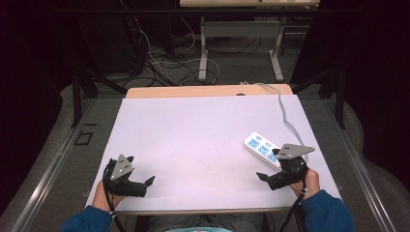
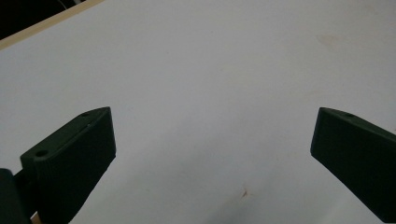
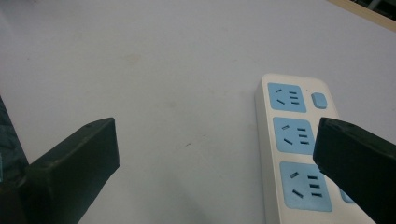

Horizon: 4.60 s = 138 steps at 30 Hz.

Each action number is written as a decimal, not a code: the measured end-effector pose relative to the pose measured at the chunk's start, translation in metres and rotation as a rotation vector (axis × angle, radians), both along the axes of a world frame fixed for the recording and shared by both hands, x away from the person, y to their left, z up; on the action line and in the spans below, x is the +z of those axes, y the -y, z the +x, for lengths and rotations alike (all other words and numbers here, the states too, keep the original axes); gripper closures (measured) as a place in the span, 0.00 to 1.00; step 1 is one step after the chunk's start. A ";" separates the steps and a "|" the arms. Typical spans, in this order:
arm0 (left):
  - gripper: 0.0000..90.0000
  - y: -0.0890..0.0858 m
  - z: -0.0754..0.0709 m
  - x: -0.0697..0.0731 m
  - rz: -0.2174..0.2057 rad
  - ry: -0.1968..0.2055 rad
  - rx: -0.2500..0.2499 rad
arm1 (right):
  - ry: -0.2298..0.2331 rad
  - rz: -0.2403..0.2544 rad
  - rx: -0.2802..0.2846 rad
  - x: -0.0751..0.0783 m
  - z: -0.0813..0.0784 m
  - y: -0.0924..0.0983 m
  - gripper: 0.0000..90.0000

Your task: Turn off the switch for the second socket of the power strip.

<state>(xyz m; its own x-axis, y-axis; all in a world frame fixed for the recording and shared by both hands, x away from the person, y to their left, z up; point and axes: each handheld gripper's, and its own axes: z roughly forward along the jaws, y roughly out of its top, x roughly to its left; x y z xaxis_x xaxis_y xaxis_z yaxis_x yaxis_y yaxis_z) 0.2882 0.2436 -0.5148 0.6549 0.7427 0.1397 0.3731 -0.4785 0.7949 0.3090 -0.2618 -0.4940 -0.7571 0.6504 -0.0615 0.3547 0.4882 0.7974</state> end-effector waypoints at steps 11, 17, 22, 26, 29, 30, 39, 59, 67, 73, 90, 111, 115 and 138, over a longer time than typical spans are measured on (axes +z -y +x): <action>0.00 0.000 -0.001 0.000 -0.010 -0.014 -0.005 | -0.014 -0.024 -0.022 0.004 0.007 0.001 0.00; 0.00 0.000 0.000 0.000 0.003 -0.008 -0.006 | -0.011 -0.030 -0.031 0.007 0.013 0.002 0.00; 0.00 0.000 0.000 0.000 -0.003 -0.006 -0.006 | -0.027 -0.029 -0.060 0.010 0.021 0.006 0.00; 0.00 0.000 0.001 0.000 0.004 -0.010 -0.011 | -0.035 -0.029 -0.084 0.012 0.026 0.011 0.00; 0.00 0.000 0.001 0.000 0.003 -0.010 -0.009 | -0.036 -0.032 -0.090 0.013 0.030 0.012 0.00; 0.00 0.000 0.001 0.000 0.001 -0.011 -0.006 | -0.039 -0.029 -0.093 0.014 0.031 0.013 0.00; 0.00 0.000 0.001 0.000 0.003 -0.009 -0.010 | -0.047 -0.039 -0.113 0.018 0.043 0.015 0.00; 0.00 0.000 0.002 -0.001 0.006 -0.013 -0.013 | -0.067 -0.049 -0.140 0.024 0.069 0.017 0.00; 0.00 0.001 0.002 -0.001 0.010 -0.018 -0.015 | -0.081 -0.030 -0.164 0.026 0.081 0.021 0.00; 0.00 0.001 0.002 -0.001 0.005 -0.017 -0.012 | -0.100 -0.023 -0.181 0.025 0.088 0.025 0.00; 0.00 0.001 0.002 -0.001 0.004 -0.019 -0.017 | -0.104 0.002 -0.216 0.022 0.093 0.035 0.32; 0.00 0.002 0.002 -0.001 0.004 -0.021 -0.019 | -0.076 -0.034 -0.266 0.016 0.100 0.026 1.00; 0.00 0.002 0.002 -0.001 0.003 -0.020 -0.019 | -0.091 -0.047 -0.271 0.013 0.104 0.024 1.00; 0.00 0.002 0.002 -0.001 0.000 -0.021 -0.022 | -0.159 -0.148 -0.296 -0.010 0.112 0.017 1.00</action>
<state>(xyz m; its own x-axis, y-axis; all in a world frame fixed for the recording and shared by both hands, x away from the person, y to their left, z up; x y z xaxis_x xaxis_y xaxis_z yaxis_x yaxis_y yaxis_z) 0.2901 0.2420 -0.5156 0.6739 0.7280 0.1257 0.3789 -0.4866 0.7871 0.4208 -0.2790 -0.5035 -0.5447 0.8359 -0.0680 0.6122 0.4517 0.6490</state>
